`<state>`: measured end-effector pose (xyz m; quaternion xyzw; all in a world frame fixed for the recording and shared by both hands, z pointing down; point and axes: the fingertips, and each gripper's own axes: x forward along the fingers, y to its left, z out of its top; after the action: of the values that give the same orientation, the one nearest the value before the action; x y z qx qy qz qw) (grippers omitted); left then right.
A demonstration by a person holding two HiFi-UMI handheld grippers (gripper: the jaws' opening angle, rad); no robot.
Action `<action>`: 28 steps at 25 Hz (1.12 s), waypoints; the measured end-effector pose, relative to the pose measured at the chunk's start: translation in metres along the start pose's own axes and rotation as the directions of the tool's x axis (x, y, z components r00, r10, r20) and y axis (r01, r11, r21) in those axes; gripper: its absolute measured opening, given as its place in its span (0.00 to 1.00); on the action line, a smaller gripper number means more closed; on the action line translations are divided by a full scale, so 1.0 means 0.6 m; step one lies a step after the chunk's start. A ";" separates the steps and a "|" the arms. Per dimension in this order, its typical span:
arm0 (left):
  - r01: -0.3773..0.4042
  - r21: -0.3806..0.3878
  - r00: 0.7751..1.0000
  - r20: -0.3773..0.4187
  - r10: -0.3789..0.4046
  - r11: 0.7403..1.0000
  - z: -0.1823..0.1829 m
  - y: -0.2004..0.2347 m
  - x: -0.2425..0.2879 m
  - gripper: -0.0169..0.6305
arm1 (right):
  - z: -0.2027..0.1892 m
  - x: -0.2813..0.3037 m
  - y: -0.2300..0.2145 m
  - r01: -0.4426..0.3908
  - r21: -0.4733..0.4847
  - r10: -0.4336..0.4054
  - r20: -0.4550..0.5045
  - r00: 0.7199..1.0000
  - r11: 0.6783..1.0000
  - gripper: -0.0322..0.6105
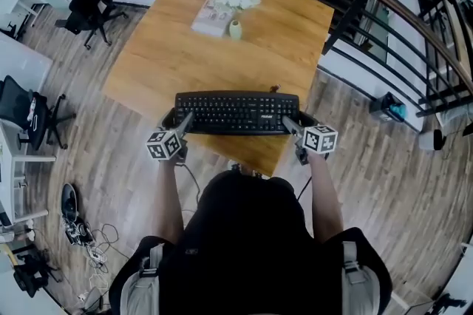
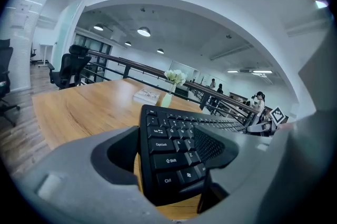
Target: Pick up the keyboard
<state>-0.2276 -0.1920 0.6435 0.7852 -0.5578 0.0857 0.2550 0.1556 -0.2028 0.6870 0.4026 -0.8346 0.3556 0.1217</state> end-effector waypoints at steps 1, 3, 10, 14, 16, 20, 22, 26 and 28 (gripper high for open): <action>-0.002 0.001 1.000 0.004 0.002 1.000 0.002 -0.005 -0.004 0.52 | 0.005 -0.005 0.001 -0.004 -0.007 0.004 0.005 1.000 1.000 0.48; -0.004 0.003 1.000 0.016 0.004 1.000 0.006 -0.017 -0.009 0.52 | 0.017 -0.015 0.001 -0.013 -0.023 0.014 0.018 1.000 1.000 0.48; -0.011 0.009 0.998 0.062 0.010 1.000 0.017 -0.047 -0.021 0.52 | 0.053 -0.044 0.002 -0.032 -0.077 0.037 0.065 0.997 0.996 0.48; -0.016 -0.007 0.995 0.094 0.016 1.000 0.020 -0.066 -0.025 0.52 | 0.072 -0.065 -0.003 -0.046 -0.078 0.055 0.111 0.992 0.996 0.48; -0.013 -0.010 0.994 0.105 0.014 1.000 0.021 -0.078 -0.025 0.52 | 0.078 -0.073 -0.008 -0.038 -0.094 0.049 0.113 0.992 0.995 0.47; -0.015 -0.001 0.992 0.126 0.015 1.000 0.034 -0.094 -0.032 0.52 | 0.097 -0.091 -0.003 -0.036 -0.139 0.052 0.116 0.992 0.990 0.47; -0.017 0.007 0.989 0.145 0.016 1.000 0.046 -0.101 -0.038 0.52 | 0.107 -0.100 0.002 -0.036 -0.157 0.056 0.128 0.990 0.987 0.47; -0.028 0.022 0.985 0.171 0.024 0.999 0.062 -0.109 -0.051 0.52 | 0.119 -0.109 0.013 -0.045 -0.170 0.071 0.151 0.986 0.984 0.47; -0.037 0.028 0.983 0.178 0.032 0.999 0.068 -0.109 -0.059 0.52 | 0.121 -0.109 0.019 -0.055 -0.177 0.082 0.148 0.986 0.983 0.47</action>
<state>-0.1866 -0.1667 0.5737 0.7838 -0.5905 0.0284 0.1904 0.1955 -0.2098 0.5973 0.3881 -0.8825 0.2538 0.0786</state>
